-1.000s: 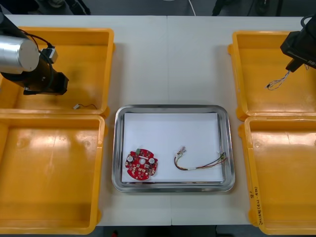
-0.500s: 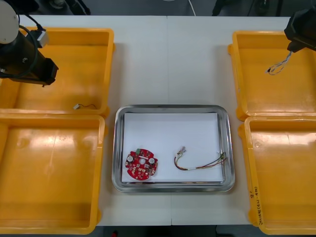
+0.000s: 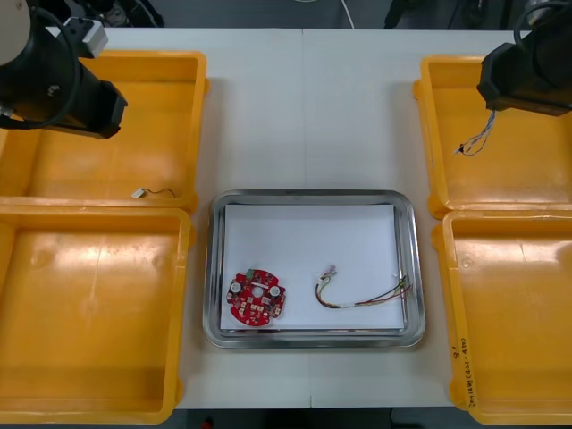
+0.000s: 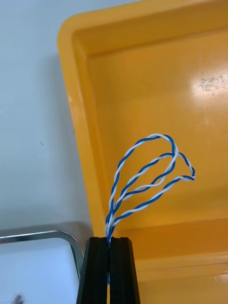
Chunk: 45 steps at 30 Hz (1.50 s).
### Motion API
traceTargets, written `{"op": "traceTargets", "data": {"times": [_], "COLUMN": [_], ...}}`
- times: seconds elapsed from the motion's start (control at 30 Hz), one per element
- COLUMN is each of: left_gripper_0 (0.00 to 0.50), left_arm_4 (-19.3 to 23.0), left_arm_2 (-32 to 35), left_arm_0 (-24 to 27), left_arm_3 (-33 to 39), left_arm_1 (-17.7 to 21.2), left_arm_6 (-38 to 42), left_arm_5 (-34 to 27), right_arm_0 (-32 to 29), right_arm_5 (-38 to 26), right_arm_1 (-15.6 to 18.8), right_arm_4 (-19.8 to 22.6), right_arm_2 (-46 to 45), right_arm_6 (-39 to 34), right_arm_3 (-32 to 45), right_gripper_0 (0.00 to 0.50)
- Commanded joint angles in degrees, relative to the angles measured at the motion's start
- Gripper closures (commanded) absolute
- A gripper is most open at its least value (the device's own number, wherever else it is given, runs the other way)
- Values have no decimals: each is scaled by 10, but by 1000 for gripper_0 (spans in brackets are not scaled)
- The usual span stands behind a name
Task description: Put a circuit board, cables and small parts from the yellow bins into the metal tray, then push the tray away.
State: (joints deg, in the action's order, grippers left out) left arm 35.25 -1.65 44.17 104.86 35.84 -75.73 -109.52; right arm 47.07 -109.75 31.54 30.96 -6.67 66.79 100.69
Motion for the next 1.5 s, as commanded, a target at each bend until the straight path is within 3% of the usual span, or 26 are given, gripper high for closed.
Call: {"op": "traceTargets", "data": {"times": [0.03, 0.37, 0.63, 0.77, 1.07, 1.5], "left_gripper_0": [500, 500, 500, 500, 500, 500], "left_arm_4": [5, 5, 2, -4, -4, -9], "left_arm_2": [-66, -189, -277, -310, -373, -428], "left_arm_0": [21, 64, 67, 67, 66, 65], "left_arm_3": [38, 54, 54, 54, 20, -64], "left_arm_1": [-34, -98, -108, -110, -110, -107], "left_arm_6": [116, 232, 284, 293, 312, 319], "left_arm_5": [-5, -5, 10, 26, 80, 170], "right_arm_0": [-8, -32, -66, -75, -76, -76], "right_arm_5": [-2, -2, -2, -2, -2, -2], "right_arm_1": [22, 65, 109, 114, 116, 123], "right_arm_4": [26, 113, 176, 199, 183, 188], "right_arm_2": [23, 24, 26, 34, 106, 119], "right_arm_6": [27, 42, 53, 57, 66, 72], "right_arm_3": [31, 70, 120, 135, 170, 170], "right_gripper_0": [500, 500, 500, 500, 500, 500]}}
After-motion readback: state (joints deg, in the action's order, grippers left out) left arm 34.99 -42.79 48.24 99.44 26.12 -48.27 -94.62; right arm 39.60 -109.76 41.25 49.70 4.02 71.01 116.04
